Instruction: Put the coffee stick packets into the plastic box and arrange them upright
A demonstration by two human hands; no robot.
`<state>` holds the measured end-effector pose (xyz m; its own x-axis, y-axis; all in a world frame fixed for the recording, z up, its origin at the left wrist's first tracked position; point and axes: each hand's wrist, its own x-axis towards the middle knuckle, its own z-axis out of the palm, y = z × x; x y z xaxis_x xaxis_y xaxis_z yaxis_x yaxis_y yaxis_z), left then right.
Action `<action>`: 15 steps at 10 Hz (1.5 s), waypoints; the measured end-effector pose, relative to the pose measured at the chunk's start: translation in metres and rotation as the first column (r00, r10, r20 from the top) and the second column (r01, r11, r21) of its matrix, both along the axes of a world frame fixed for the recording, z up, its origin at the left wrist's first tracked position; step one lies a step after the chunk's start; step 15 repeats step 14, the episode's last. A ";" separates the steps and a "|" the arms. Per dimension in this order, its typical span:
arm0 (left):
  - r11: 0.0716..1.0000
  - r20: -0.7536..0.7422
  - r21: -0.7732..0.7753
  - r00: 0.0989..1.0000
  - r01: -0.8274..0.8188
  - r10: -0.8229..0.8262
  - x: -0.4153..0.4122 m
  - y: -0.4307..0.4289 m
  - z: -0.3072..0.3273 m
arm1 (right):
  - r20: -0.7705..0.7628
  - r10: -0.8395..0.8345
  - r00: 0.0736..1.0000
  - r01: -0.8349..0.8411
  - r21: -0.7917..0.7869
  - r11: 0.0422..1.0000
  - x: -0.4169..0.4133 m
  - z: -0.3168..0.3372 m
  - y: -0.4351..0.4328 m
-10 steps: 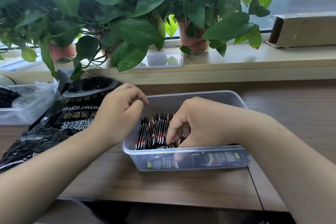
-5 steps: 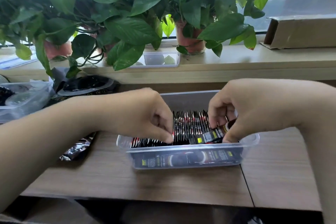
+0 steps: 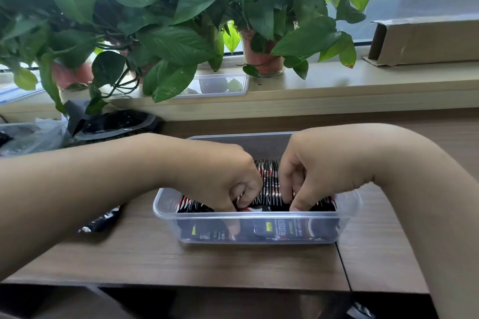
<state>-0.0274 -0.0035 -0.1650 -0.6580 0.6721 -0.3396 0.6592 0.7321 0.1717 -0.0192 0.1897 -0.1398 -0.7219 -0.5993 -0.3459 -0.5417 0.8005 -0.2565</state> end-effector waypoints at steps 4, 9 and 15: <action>0.996 0.083 -0.089 0.997 0.019 -0.012 0.000 -0.015 0.009 | -0.135 0.043 0.990 -0.044 -0.002 0.999 0.005 -0.011 -0.010; 0.898 -0.367 0.440 0.910 -0.013 0.192 0.017 -0.058 -0.001 | -0.141 -0.116 0.983 0.049 -0.408 0.912 -0.002 -0.019 0.009; 0.788 -0.080 0.466 0.868 -0.402 0.490 0.039 -0.036 -0.016 | -0.316 -0.299 0.900 0.055 -0.598 0.799 0.014 -0.037 0.006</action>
